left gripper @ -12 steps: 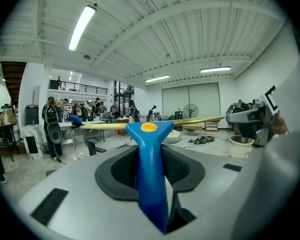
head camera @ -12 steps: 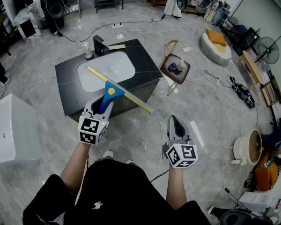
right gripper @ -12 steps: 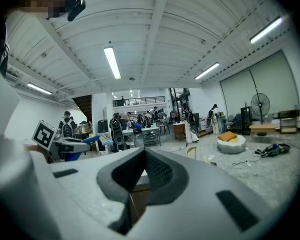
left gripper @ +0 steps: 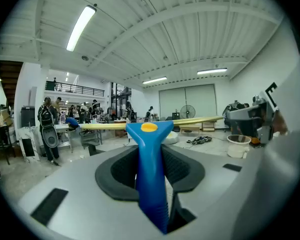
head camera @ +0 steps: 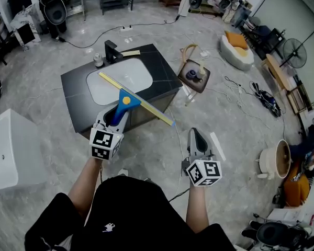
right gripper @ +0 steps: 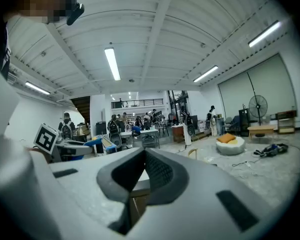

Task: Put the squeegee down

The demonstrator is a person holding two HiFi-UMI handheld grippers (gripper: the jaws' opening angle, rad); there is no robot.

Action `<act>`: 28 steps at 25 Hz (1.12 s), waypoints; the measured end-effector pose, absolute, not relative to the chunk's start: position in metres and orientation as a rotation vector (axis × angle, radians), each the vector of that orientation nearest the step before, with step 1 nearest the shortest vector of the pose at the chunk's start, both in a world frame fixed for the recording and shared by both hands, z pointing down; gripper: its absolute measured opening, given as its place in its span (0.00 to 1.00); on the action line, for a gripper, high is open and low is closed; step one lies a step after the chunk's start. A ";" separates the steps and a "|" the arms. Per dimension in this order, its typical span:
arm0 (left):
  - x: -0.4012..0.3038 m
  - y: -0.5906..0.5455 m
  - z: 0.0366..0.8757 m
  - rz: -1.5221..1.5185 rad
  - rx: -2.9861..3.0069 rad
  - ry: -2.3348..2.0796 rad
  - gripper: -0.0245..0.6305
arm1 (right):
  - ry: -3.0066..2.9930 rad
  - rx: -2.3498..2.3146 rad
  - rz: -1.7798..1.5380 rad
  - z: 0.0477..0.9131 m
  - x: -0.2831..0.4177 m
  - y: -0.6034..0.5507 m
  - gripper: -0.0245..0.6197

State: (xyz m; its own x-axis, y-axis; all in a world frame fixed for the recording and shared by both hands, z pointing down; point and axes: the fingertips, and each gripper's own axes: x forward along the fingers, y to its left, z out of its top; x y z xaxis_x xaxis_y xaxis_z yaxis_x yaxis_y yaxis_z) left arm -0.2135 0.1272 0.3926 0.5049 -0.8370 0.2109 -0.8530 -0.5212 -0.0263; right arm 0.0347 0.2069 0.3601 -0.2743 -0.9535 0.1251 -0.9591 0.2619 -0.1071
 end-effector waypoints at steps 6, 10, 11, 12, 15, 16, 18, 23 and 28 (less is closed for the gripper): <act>-0.229 0.121 0.393 0.297 2.672 -1.460 0.24 | -2.452 1.893 0.260 0.358 0.017 0.202 0.04; -0.245 0.115 0.395 0.291 2.680 -1.440 0.24 | -2.461 1.868 0.269 0.361 -0.005 0.201 0.04; -0.249 0.114 0.395 0.289 2.683 -1.436 0.24 | -2.459 1.860 0.271 0.361 -0.010 0.201 0.04; -0.253 0.113 0.396 0.289 2.687 -1.432 0.24 | -2.453 1.858 0.272 0.363 -0.015 0.201 0.04; -0.266 0.111 0.400 0.297 2.701 -1.421 0.24 | -2.430 1.870 0.272 0.366 -0.028 0.202 0.04; -0.270 0.111 0.401 0.299 2.702 -1.419 0.24 | -2.423 1.872 0.271 0.367 -0.032 0.201 0.04; -0.278 0.110 0.405 0.295 2.698 -1.419 0.24 | -2.412 1.868 0.261 0.368 -0.040 0.201 0.04; -0.287 0.109 0.413 0.278 2.680 -1.406 0.24 | -2.397 1.877 0.269 0.372 -0.047 0.201 0.04; -0.287 0.103 0.420 0.282 2.667 -1.393 0.24 | -2.370 1.858 0.298 0.380 -0.047 0.197 0.04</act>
